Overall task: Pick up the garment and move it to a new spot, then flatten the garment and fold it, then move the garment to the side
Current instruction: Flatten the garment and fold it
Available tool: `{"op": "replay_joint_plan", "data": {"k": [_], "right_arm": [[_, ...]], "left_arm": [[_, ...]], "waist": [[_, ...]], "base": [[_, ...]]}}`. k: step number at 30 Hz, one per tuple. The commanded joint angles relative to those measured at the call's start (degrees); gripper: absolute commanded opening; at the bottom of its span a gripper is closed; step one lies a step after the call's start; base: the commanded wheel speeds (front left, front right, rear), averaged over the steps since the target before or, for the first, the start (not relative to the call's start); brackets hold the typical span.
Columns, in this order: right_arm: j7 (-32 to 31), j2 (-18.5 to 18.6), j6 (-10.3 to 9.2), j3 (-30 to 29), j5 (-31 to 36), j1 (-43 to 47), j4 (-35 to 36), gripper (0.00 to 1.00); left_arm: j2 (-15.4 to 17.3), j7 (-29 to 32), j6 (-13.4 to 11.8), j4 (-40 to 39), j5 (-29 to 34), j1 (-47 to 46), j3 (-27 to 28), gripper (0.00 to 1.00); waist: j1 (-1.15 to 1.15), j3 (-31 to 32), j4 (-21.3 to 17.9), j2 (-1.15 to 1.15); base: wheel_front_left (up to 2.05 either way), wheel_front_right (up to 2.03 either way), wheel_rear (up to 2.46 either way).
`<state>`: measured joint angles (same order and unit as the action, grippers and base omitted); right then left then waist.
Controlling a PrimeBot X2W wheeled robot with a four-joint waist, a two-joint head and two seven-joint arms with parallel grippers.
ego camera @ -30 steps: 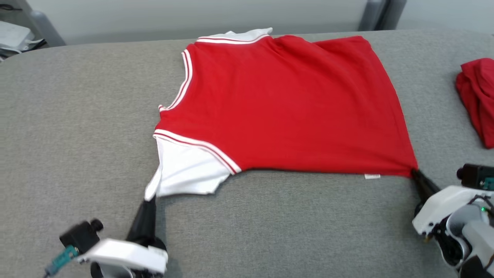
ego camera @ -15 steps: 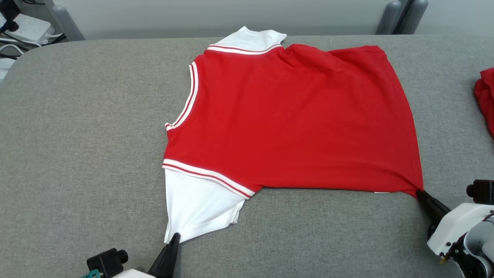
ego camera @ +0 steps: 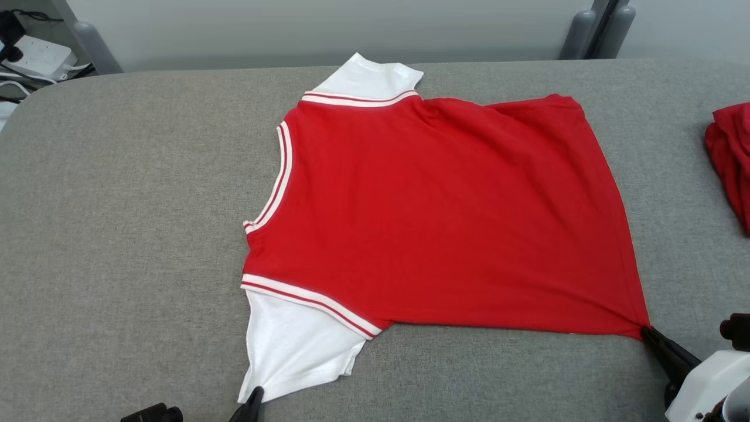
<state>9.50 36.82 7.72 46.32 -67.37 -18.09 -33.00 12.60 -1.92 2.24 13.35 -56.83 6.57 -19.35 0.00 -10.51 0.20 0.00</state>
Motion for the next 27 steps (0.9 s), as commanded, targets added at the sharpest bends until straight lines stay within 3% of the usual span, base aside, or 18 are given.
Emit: {"op": "replay_joint_plan", "data": {"k": [1, 6, 7, 8, 9, 10, 11, 12, 14, 16, 19, 23, 27], "right_arm": [[1.81, 1.39, -0.23, -0.23, 1.69, 2.19, -2.2, 0.0], [3.77, -0.9, -0.23, -1.83, 4.19, 1.69, -5.21, 0.0], [4.04, -1.45, -0.23, -2.13, 4.71, 1.69, -5.87, 0.17], [4.29, -1.94, -0.23, -2.48, 5.26, 1.66, -6.47, 0.5], [4.47, -2.43, -0.23, -2.75, 5.68, 1.64, -6.8, 0.83], [4.63, -2.88, -0.23, -3.06, 6.01, 1.63, -7.05, 1.0], [4.77, -3.23, -0.23, -3.37, 6.4, 1.62, -7.27, 1.0], [4.88, -3.52, -0.23, -3.62, 6.76, 1.67, -7.47, 1.0], [5.07, -3.99, -0.23, -4.29, 7.5, 1.8, -7.86, 1.0], [5.18, -4.46, -0.23, -4.79, 7.96, 2.17, -7.96, 1.0], [5.31, -4.67, -0.23, -6.15, 8.19, 3.16, -8.14, 1.0], [5.44, -3.75, -0.23, -9.02, 9.77, 4.36, -9.19, 1.0], [5.48, -3.51, -0.23, -18.04, 17.12, 3.78, -7.52, 1.0]], "left_arm": [[0.95, 0.04, 0.44, 0.18, -0.99, -0.65, 2.13, 0.0], [0.68, 0.34, 0.93, 2.01, -1.73, -1.34, 2.16, 0.0], [0.55, 0.31, 0.71, 2.03, -1.62, -1.37, 2.06, 0.0], [0.47, 0.26, 0.42, 1.87, -1.47, -1.28, 1.96, 0.07], [0.43, 0.24, 0.09, 1.63, -1.36, -1.1, 1.9, 0.33], [0.47, 0.35, -0.25, 1.36, -1.24, -0.85, 1.8, 0.46], [0.53, 0.57, -0.5, 1.05, -1.21, -0.58, 1.67, 0.5], [0.6, 0.92, -0.72, 0.75, -1.33, -0.26, 1.58, 0.62], [1.03, 1.79, -1.21, 0.21, -1.56, 0.51, 1.49, 0.62], [1.7, 1.97, -1.86, -0.3, -1.53, 1.37, 1.8, 0.7], [2.69, 2.19, -2.94, -1.01, -1.64, 2.79, 2.47, 1.0], [4.55, 0.83, -4.75, -2.66, -0.83, 4.67, 4.17, 1.0], [5.21, -3.16, -7.57, -5.42, 1.03, 4.15, 6.85, 1.0]], "waist": [[0.0, 0.19, -0.18, 0.0], [0.0, 0.55, -0.11, 0.0], [0.0, 0.66, -0.07, 0.0], [0.0, 0.81, -0.07, 0.0], [0.0, 0.94, -0.09, 0.0], [0.0, 1.09, -0.12, 0.0], [0.0, 1.24, -0.16, 0.0], [0.0, 1.39, -0.21, 0.0], [0.0, 1.75, -0.35, 0.0], [0.0, 2.18, -0.54, 0.0], [0.0, 2.95, -0.76, 0.0], [0.0, 4.13, -1.22, 0.0], [0.0, 5.83, -1.95, 0.0]], "base": [[0.0, 0.0, 0.0], [0.0, 0.0, 0.0], [0.0, 0.0, 0.0], [0.0, 0.0, 0.0], [0.0, 0.0, 0.0], [0.0, 0.0, 0.0], [0.0, 0.0, 0.0], [0.0, 0.0, 0.0], [0.0, 0.0, 0.0], [0.0, 0.0, 0.0], [0.0, 0.0, 0.0], [0.0, 0.0, 0.0], [0.0, 0.0, 0.0]]}}
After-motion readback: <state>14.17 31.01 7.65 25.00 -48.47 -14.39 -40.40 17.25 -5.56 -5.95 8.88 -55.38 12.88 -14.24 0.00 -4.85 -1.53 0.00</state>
